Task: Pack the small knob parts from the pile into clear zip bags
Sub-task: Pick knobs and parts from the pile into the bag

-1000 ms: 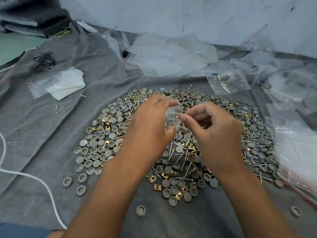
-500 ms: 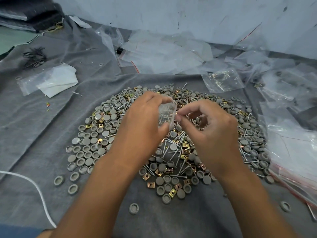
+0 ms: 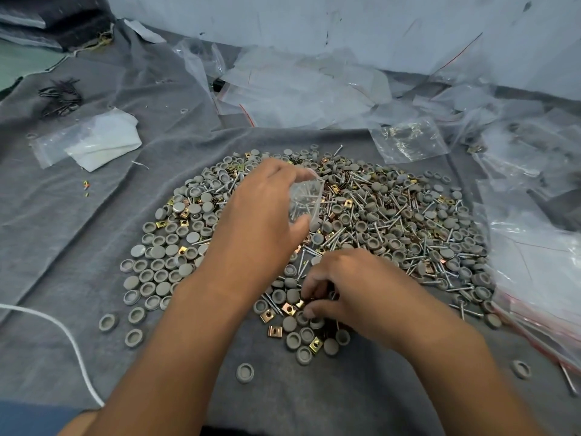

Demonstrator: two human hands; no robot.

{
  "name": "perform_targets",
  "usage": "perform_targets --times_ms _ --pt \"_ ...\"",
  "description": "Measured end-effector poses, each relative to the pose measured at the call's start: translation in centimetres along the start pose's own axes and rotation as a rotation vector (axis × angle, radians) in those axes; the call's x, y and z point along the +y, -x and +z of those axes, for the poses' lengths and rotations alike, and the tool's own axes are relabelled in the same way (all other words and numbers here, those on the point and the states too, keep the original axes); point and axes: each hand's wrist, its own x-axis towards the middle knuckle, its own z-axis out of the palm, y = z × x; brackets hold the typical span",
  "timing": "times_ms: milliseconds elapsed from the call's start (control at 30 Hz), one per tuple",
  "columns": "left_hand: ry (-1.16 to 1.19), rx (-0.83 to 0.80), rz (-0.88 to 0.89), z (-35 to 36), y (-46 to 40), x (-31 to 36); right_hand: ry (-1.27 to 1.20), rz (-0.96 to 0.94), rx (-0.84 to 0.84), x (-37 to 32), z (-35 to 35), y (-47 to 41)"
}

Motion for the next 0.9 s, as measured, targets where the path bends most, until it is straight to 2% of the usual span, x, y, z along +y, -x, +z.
perform_targets --times_ms 267,433,667,767,833,900 --pt "-0.012 -0.016 -0.017 -0.2 0.0 0.0 -0.234 0.048 0.048 1.2 -0.7 0.2" --pt "-0.021 -0.014 -0.024 -0.1 0.0 -0.1 -0.061 0.003 -0.049 0.5 -0.3 0.2" --pt "-0.018 -0.014 -0.024 -0.2 0.0 -0.1 0.019 0.15 0.04 0.3 -0.2 -0.1" --pt "-0.021 -0.017 -0.028 -0.2 -0.1 -0.1 0.04 0.151 0.043 0.3 -0.1 -0.1" --pt "-0.023 -0.018 -0.027 -0.2 0.0 0.0 -0.049 0.142 0.05 0.6 -0.2 0.0" --pt "-0.017 -0.022 -0.029 -0.1 0.0 0.0 -0.252 0.124 0.173 0.7 -0.7 0.2"
